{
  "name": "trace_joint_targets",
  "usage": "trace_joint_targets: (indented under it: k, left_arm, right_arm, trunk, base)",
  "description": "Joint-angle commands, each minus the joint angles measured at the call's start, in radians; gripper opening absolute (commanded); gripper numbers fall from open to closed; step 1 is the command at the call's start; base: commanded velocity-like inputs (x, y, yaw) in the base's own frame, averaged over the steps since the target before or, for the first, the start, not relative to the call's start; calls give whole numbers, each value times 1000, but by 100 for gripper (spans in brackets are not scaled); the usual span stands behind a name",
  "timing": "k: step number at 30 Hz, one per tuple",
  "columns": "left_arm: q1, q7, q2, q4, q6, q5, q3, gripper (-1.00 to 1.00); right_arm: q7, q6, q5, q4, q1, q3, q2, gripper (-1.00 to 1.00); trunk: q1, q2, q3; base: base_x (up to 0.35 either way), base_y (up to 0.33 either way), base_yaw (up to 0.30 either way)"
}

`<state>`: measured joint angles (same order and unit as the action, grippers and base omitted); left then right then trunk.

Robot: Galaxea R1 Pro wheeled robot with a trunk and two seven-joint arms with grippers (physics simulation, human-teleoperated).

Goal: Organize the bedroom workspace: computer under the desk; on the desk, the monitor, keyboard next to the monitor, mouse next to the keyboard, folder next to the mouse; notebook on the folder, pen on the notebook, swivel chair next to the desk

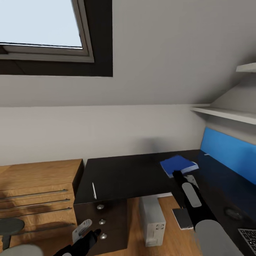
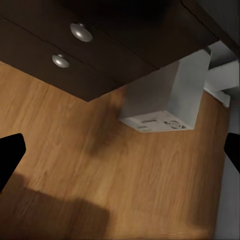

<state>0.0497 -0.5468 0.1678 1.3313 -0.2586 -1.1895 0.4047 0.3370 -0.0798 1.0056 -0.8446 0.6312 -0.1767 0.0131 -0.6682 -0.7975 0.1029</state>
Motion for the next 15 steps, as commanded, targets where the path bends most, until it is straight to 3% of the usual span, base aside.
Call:
trace_joint_targets:
  k: [1,4,6,8,10,11,12,13,15]
  left_arm:
    - [1,-7,1,2,-1,-5,2,100]
    - [1,-7,1,2,-1,-5,3,100]
    - [1,-7,1,-1,-1,-6,3,100]
    - [1,-7,1,-5,-1,-6,3,100]
    - [1,-7,0,-11,-1,-7,3,100]
    - [0,-6,0,-14,-1,-8,3,100]
    - [0,-6,0,-14,-1,-8,3,100]
    - [-1,-6,-1,-18,-1,-8,3,100]
    - [-1,-5,-2,-23,0,-8,3,100]
  right_arm:
    - [-18,-111,14,-3,6,-3,-33,-100]
    - [-38,-295,25,-4,27,-1,-93,-100]
    - [-55,-536,27,0,85,5,-174,-100]
    - [-61,-638,25,3,113,8,-214,-100]
    - [-87,-788,19,1,143,27,-303,-100]
    - [-274,-894,9,-6,157,203,-466,-100]
    - [-358,-904,5,-7,159,276,-511,-100]
    - [-472,-888,-38,-1,164,386,-563,-100]
    - [-503,-870,-96,-2,170,415,-577,-100]
  trunk:
    - [0,-1,2]
    - [0,-1,2]
    - [0,-1,2]
    - [0,-1,3]
    - [0,-1,3]
    - [0,-1,3]
    - [0,-1,3]
    - [0,-1,3]
    - [0,-1,3]
  base:
    - [0,0,-270]
    - [0,0,-251]
    - [0,0,-227]
    - [0,0,-220]
    - [0,0,-220]
    - [0,0,-239]
    - [0,0,-242]
    - [0,0,-262]
    - [0,0,-262]
